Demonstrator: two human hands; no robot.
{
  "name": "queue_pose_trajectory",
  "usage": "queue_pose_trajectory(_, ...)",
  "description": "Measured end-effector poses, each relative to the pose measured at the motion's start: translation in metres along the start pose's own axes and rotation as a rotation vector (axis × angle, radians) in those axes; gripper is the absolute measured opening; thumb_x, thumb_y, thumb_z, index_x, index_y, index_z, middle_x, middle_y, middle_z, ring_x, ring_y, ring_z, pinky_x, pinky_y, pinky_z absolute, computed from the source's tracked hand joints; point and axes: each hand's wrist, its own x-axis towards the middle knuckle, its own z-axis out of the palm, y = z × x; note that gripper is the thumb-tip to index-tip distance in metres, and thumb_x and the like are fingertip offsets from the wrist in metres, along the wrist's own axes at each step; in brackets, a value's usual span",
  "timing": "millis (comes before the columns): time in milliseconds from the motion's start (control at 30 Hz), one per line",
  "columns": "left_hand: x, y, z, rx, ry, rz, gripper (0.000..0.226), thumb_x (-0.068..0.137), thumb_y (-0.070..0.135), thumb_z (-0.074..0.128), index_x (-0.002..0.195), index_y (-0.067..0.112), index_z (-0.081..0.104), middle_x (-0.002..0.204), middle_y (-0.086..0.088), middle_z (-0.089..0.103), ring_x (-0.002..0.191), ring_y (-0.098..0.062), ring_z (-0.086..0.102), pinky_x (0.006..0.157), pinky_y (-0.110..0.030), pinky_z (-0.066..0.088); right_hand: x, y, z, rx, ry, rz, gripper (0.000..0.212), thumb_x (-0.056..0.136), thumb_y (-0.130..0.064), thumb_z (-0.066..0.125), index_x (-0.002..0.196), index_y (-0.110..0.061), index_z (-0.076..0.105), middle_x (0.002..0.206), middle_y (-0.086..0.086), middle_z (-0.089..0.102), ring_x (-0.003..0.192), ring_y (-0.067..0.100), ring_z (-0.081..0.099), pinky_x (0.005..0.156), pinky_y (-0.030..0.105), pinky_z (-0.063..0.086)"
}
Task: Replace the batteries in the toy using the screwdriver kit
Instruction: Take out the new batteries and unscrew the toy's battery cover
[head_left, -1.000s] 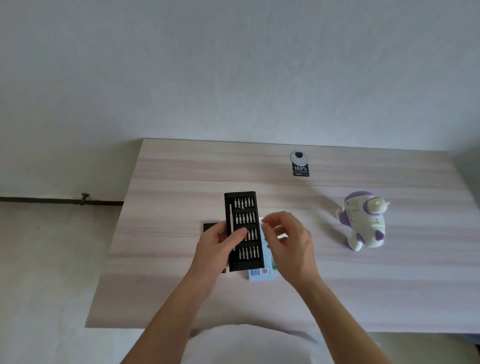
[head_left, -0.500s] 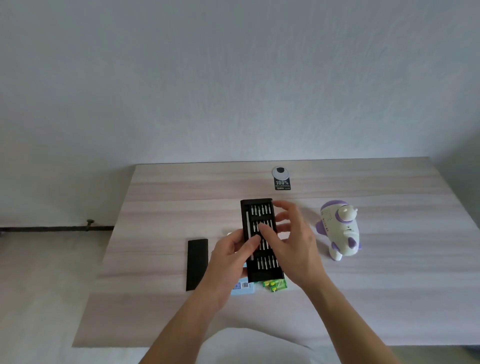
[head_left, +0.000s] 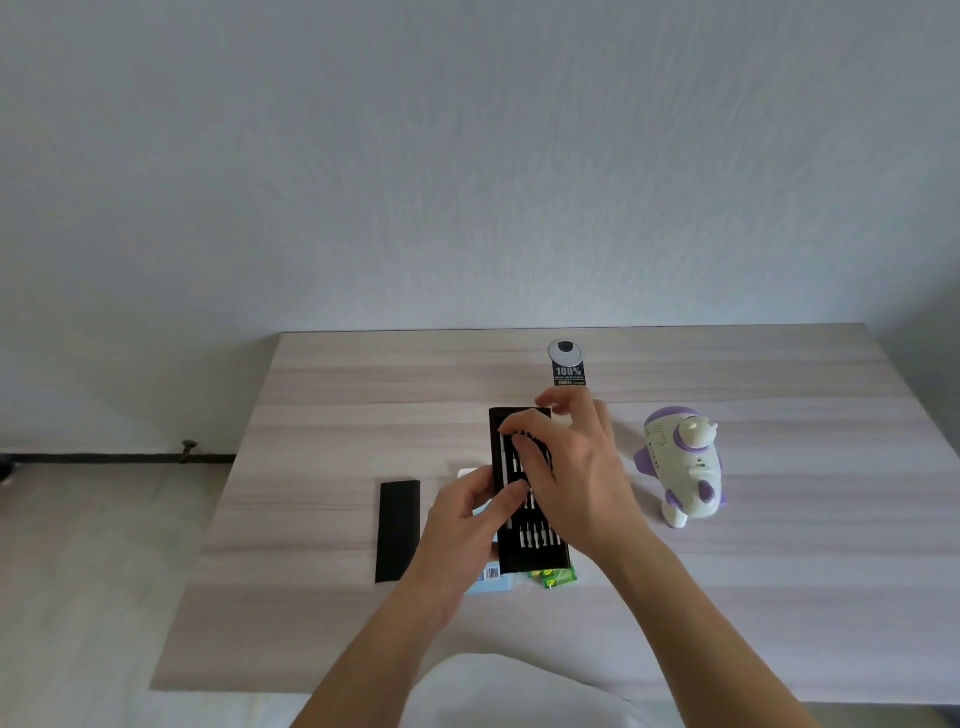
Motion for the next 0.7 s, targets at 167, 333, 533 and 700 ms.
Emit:
queue_pose_trajectory(167, 0.001, -0.001, -0.004, 0.006, -0.006, 0.008, 0.016, 0.099, 0.02, 0.059, 0.105, 0.018, 0.073, 0.1, -0.008, 0.075, 0.094, -0.024, 0.074, 0.081, -0.046, 0.062, 0.005, -0.006, 0.002, -0.002, -0.02, -0.008, 0.017, 0.095, -0.014, 0.057, 0.103, -0.024, 0.068, 0.094, -0.005, 0.042, 0.086, 0.019, 0.046, 0.069, 0.026, 0.039)
queue_pose_trajectory(333, 0.002, 0.0, -0.008, 0.02, -0.017, 0.014, 0.016, 0.098, 0.02, 0.06, 0.109, 0.019, 0.073, 0.103, -0.007, 0.075, 0.094, -0.022, 0.074, 0.081, -0.044, 0.062, 0.012, -0.008, 0.002, 0.012, -0.073, -0.009, 0.018, 0.096, -0.012, 0.053, 0.1, -0.021, 0.068, 0.086, -0.005, 0.046, 0.084, 0.018, 0.049, 0.065, 0.031, 0.044)
queue_pose_trajectory(533, 0.004, -0.003, -0.015, -0.01, -0.004, -0.009, 0.014, 0.097, 0.02, 0.063, 0.105, 0.015, 0.074, 0.102, -0.01, 0.074, 0.094, -0.023, 0.074, 0.075, -0.041, 0.062, 0.011, -0.01, 0.007, -0.044, -0.159, -0.031, 0.017, 0.097, -0.018, 0.049, 0.098, -0.023, 0.065, 0.088, -0.005, 0.049, 0.087, 0.016, 0.045, 0.063, 0.034, 0.046)
queue_pose_trajectory(700, 0.002, -0.005, -0.017, -0.037, -0.004, -0.022, 0.016, 0.097, 0.017, 0.063, 0.107, 0.009, 0.072, 0.102, -0.011, 0.075, 0.091, -0.022, 0.075, 0.069, -0.035, 0.061, 0.011, -0.009, 0.01, -0.057, -0.219, -0.049, 0.017, 0.096, -0.019, 0.049, 0.097, -0.024, 0.065, 0.089, -0.004, 0.048, 0.087, 0.018, 0.045, 0.067, 0.034, 0.047)
